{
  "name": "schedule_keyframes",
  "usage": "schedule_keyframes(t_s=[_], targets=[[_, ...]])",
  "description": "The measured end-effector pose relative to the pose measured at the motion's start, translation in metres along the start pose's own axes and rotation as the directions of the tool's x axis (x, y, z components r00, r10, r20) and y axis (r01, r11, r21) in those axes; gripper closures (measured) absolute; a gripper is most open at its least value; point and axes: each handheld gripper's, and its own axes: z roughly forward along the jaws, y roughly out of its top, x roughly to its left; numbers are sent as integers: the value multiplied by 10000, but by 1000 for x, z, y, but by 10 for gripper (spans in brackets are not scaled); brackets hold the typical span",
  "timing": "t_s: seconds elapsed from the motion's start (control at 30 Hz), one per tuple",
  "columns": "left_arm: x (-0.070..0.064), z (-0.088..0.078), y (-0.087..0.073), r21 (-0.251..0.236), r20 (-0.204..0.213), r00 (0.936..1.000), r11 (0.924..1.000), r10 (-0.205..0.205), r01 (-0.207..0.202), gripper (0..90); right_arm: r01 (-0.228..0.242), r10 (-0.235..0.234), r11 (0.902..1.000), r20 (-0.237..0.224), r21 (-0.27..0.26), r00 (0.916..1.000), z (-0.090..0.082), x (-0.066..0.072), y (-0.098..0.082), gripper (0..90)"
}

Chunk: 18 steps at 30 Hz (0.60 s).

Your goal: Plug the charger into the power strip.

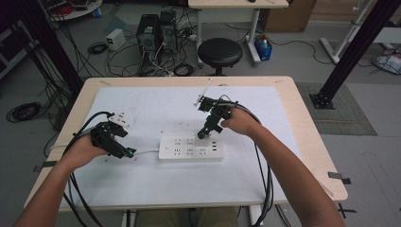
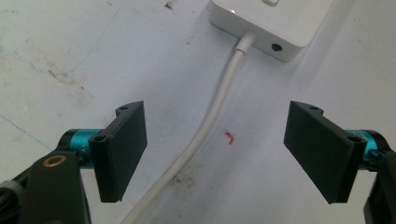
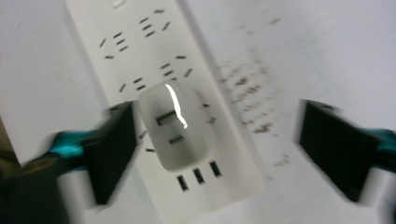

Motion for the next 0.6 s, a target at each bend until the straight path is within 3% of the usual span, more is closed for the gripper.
schedule_keyframes(t_s=[0.07,0.1,0.13,0.2,0.23,0.27,0.3,0.33,0.37,0.4,0.47,0.53,0.6], targets=[[0,0,-1,35,-14,10000,10000,28,-28,214,10,-14,9988,-81,-480,10000,-12,-3,-6,87],[0,0,-2,-17,-18,10000,10000,-69,69,214,119,-82,9969,482,-782,9988,-18,-2,-9,87],[0,0,-2,-26,-25,10000,10000,-62,62,214,60,3,9973,853,-730,9964,-21,-2,-9,87],[0,-2,-3,-43,-65,9999,9999,-95,95,214,1,21,9998,1145,-194,9934,-23,-3,-10,87],[-1,-2,-3,-76,-91,9999,9999,-112,112,214,-240,232,9997,1497,36,9885,-24,-2,-10,87],[-1,-3,-3,-83,-74,9999,9999,-94,93,214,-105,71,9996,1316,254,9913,-24,-1,-10,87],[-1,-4,-3,-104,-105,9999,9999,-80,79,214,407,-436,9985,839,364,9955,-26,1,-11,87],[-2,-5,-4,-118,-115,9999,9999,-104,103,214,1070,-1083,9940,607,245,9923,-28,5,-11,87],[-2,-6,-4,-107,-119,9999,9999,-91,90,214,1298,-1305,9914,628,150,9895,-30,8,-11,87],[-2,-6,-4,-157,-125,9998,9998,-128,126,214,1257,-1258,9920,1012,75,9869,-31,11,-8,87],[-2,-7,-5,-175,-140,9998,9997,-159,157,214,989,-1000,9950,2060,156,9734,-35,15,-4,85],[-4,-8,-4,-285,-144,9997,9994,-193,189,214,977,-977,9951,2598,130,9607,-41,16,-3,9],[-5,-9,-4,-285,-161,9998,9995,-111,106,214,950,-897,9955,3363,9,9375,-52,18,-3,8]])
